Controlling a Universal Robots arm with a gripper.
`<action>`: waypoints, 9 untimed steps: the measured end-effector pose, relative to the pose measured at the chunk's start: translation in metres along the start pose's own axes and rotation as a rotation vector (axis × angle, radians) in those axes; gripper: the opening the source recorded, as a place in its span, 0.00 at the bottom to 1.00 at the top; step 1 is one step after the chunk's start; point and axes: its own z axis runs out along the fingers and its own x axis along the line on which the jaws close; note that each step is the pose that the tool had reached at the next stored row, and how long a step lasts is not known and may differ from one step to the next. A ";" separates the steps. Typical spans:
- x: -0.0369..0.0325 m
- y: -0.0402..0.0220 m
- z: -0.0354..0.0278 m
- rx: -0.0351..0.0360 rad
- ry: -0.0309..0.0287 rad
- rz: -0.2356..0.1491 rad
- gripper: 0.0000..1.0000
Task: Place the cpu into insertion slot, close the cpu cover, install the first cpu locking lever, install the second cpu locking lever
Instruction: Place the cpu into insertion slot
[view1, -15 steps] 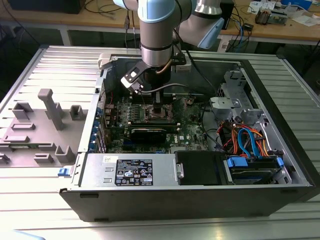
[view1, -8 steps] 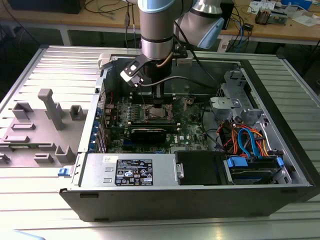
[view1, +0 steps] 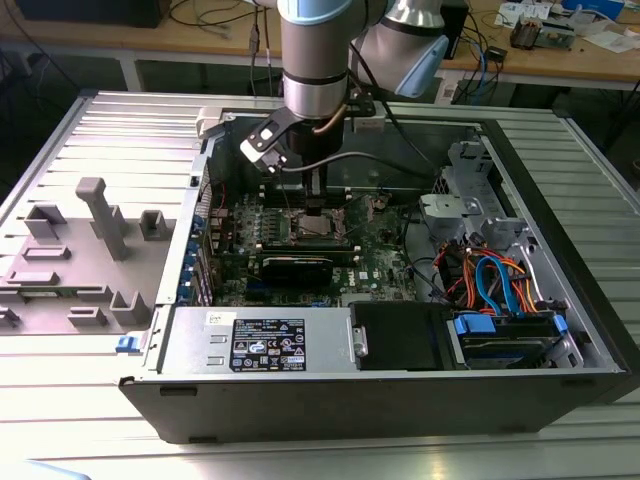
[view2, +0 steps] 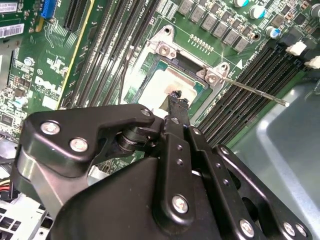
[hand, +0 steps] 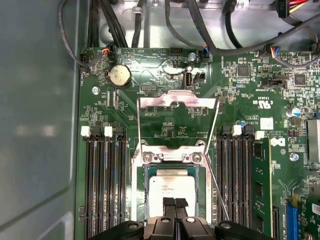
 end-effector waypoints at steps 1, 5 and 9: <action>-0.0001 0.0014 0.0000 0.0001 -0.0001 0.000 0.11; 0.0000 0.0014 0.0007 0.0002 -0.0003 0.000 0.11; 0.0000 0.0014 0.0011 0.0003 -0.0003 0.000 0.11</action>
